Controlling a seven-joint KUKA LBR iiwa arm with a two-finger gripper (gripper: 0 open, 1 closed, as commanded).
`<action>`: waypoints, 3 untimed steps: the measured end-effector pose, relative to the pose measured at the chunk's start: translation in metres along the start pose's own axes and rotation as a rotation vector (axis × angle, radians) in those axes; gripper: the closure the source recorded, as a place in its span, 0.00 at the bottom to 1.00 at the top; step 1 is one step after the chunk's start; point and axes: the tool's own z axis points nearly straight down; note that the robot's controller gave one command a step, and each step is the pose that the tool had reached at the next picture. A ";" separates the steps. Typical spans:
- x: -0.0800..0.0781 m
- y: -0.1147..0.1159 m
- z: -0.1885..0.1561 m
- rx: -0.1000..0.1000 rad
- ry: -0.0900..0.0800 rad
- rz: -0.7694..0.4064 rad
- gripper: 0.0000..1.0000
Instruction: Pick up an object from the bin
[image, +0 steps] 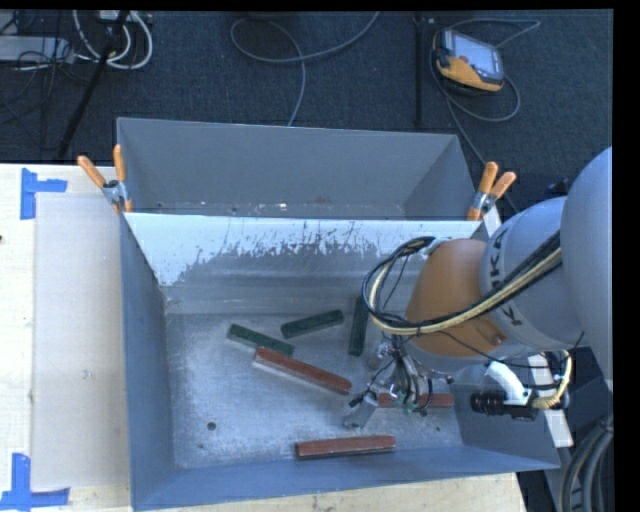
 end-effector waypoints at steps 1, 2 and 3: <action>0.033 0.006 -0.002 -0.005 -0.009 -0.053 0.00; 0.027 0.058 0.000 -0.004 -0.002 -0.066 0.00; 0.027 0.054 0.000 0.000 0.001 -0.064 1.00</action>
Offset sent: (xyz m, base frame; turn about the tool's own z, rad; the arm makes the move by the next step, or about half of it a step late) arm -0.0274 0.0224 0.0007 -0.0549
